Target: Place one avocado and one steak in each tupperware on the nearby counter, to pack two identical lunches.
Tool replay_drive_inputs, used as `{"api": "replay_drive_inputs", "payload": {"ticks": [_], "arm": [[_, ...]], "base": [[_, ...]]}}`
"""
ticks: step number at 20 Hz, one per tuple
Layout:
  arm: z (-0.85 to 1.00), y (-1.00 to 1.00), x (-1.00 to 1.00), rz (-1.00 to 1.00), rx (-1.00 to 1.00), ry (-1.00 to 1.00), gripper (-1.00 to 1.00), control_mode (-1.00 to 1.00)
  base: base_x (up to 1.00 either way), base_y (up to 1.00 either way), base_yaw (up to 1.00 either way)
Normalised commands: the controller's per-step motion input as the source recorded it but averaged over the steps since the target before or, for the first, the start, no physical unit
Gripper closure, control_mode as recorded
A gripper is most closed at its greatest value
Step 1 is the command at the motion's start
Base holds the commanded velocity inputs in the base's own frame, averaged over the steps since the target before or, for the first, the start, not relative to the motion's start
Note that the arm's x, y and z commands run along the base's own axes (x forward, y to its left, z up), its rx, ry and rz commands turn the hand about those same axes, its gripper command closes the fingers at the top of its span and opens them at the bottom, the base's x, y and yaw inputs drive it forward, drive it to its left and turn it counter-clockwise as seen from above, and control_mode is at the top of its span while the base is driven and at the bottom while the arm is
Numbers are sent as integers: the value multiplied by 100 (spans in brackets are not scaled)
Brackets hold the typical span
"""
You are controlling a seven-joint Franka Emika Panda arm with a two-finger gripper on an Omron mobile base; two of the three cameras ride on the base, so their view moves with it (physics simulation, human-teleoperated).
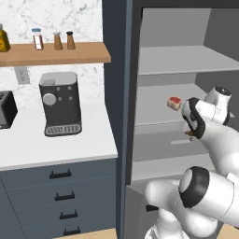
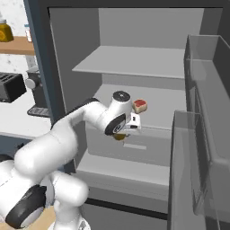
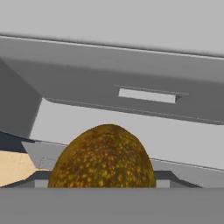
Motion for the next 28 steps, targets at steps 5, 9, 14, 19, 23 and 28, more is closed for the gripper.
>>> {"api": "replay_drive_inputs", "payload": {"ticks": [5, 9, 14, 19, 23, 28], "arm": [[47, 65, -85, -2, 0, -4, 100, -100], [62, 80, -60, 6, 1, 0, 100, -100], [76, 59, -76, 9, 4, 0, 100, -100], [92, 24, -86, 9, 0, -7, 100, -100], [87, 7, -90, 9, 0, -6, 100, -100], [90, 33, -45, -1, 7, 1, 100, -100]], "base": [[0, 0, 0], [0, 0, 0], [0, 0, 0], [0, 0, 0], [0, 0, 0], [0, 0, 0]]}}
